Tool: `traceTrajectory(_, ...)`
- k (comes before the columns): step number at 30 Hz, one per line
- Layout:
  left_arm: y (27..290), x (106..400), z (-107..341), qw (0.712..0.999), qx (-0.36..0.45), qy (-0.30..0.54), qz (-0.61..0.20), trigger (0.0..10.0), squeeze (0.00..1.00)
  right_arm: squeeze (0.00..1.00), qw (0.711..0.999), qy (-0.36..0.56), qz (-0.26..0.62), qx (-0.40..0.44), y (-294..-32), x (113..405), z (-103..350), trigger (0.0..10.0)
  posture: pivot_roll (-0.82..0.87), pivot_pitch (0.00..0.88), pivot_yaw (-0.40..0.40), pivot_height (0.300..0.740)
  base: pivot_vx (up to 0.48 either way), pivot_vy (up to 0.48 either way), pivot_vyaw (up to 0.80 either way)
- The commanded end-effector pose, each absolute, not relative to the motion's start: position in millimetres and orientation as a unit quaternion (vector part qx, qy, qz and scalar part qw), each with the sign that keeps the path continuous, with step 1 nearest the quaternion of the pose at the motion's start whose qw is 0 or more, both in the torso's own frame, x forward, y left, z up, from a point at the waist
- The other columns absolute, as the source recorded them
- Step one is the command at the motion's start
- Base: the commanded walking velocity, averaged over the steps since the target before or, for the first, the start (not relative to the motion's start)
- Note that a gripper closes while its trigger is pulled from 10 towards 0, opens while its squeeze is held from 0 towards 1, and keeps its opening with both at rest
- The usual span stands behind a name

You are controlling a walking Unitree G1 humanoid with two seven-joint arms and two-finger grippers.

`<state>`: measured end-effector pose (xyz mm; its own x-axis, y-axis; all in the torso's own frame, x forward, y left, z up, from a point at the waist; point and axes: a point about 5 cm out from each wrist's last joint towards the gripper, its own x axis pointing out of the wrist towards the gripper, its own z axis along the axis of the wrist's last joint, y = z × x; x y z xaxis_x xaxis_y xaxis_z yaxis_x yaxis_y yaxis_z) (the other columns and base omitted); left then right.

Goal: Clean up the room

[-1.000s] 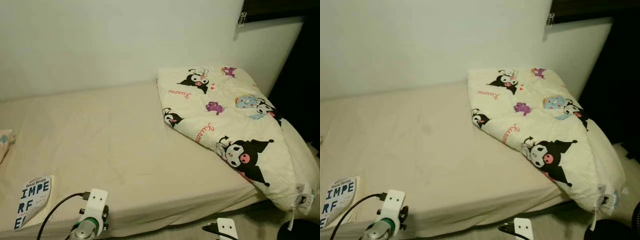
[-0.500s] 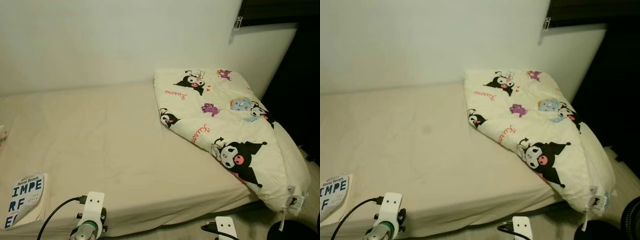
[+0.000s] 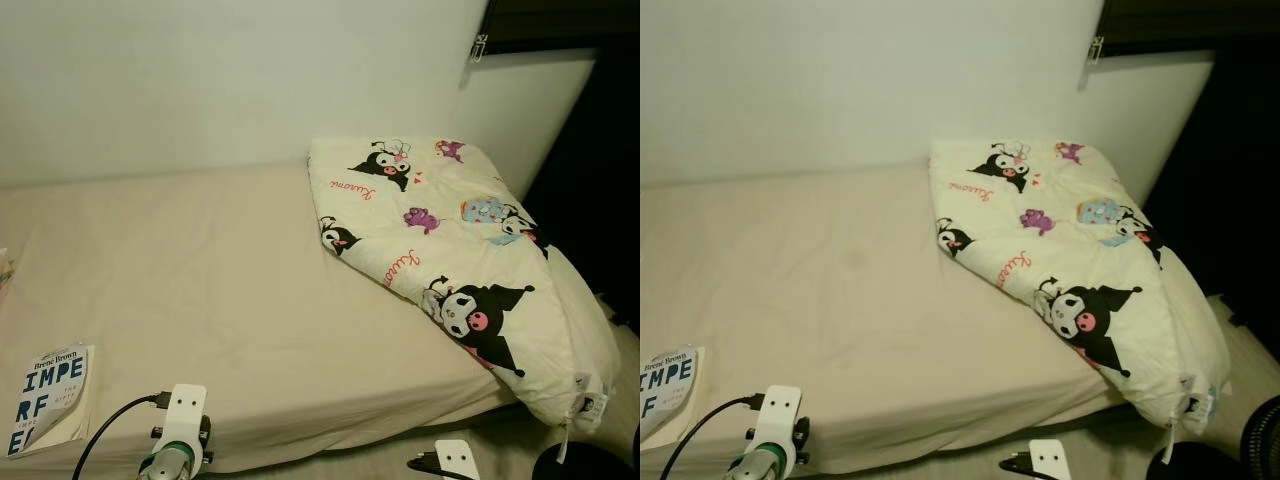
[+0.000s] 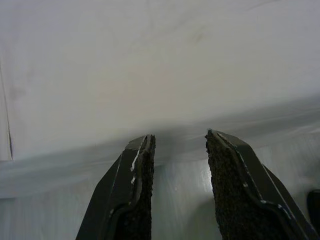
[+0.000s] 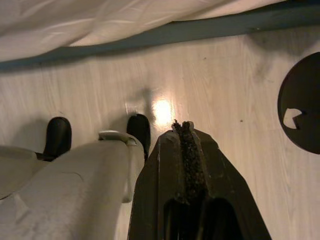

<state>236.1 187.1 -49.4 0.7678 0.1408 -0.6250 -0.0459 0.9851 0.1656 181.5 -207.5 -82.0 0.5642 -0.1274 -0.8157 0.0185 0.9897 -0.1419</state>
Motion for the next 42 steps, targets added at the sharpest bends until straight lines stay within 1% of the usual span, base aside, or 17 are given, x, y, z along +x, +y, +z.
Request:
traceTrajectory(1, 188.8, 229.2, -54.1, 0.933, 0.068, 0.349, 0.056, 10.0, 0.00, 0.00, 0.876, 0.478, -0.037, -0.054, -206.2, 173.7, -86.0, 10.0, -0.01, 0.000, 0.061, 0.740, 0.000, 0.000, 0.00)
traceTrajectory(10, 186.6, 228.2, -54.9, 0.933, 0.064, 0.349, 0.056, 10.0, 0.00, 0.00, 0.872, 0.484, -0.030, -0.058, -205.2, 170.3, -87.8, 10.0, -0.01, 0.000, 0.057, 0.740, 0.000, 0.000, 0.00)
traceTrajectory(16, 187.2, 227.2, -55.4, 0.932, 0.077, 0.351, 0.042, 10.0, 0.00, 0.00, 0.871, 0.486, -0.027, -0.061, -203.1, 170.2, -88.3, 10.0, -0.01, 0.000, 0.061, 0.740, 0.000, 0.000, 0.00)
traceTrajectory(22, 189.8, 225.1, -56.4, 0.932, 0.071, 0.353, 0.052, 10.0, 0.00, 0.00, 0.873, 0.485, -0.027, -0.055, -201.1, 171.0, -88.2, 10.0, 0.00, 0.000, 0.061, 0.740, 0.000, 0.000, 0.00)
traceTrajectory(25, 192.1, 228.8, -53.5, 0.934, 0.064, 0.345, 0.068, 10.0, 0.00, 0.00, 0.872, 0.485, -0.026, -0.055, -200.2, 171.1, -88.3, 10.0, -0.01, 0.000, 0.064, 0.740, 0.000, 0.000, 0.00)
traceTrajectory(27, 190.9, 230.2, -52.9, 0.934, 0.069, 0.345, 0.063, 10.0, 0.00, 0.00, 0.872, 0.486, -0.025, -0.054, -199.9, 170.9, -88.5, 10.0, -0.01, 0.000, 0.069, 0.740, 0.000, 0.000, 0.00)
traceTrajectory(30, 184.9, 235.9, -49.7, 0.937, 0.096, 0.336, 0.027, 10.0, 0.00, 0.00, 0.873, 0.485, -0.028, -0.045, -199.4, 171.8, -88.2, 10.0, 0.00, 0.000, 0.066, 0.740, 0.000, 0.000, 0.00)
traceTrajectory(37, 188.5, 239.6, -46.7, 0.939, 0.085, 0.330, 0.045, 10.0, 0.00, 0.00, 0.871, 0.486, -0.024, -0.062, -199.6, 173.4, -87.6, 10.0, 0.00, 0.000, 0.066, 0.740, 0.000, 0.000, 0.00)
traceTrajectory(42, 189.2, 239.8, -46.0, 0.939, 0.102, 0.325, 0.034, 10.0, 0.00, 0.00, 0.877, 0.476, -0.018, -0.063, -195.7, 177.3, -86.1, 10.0, 0.01, 0.000, 0.060, 0.740, 0.000, 0.000, 0.00)
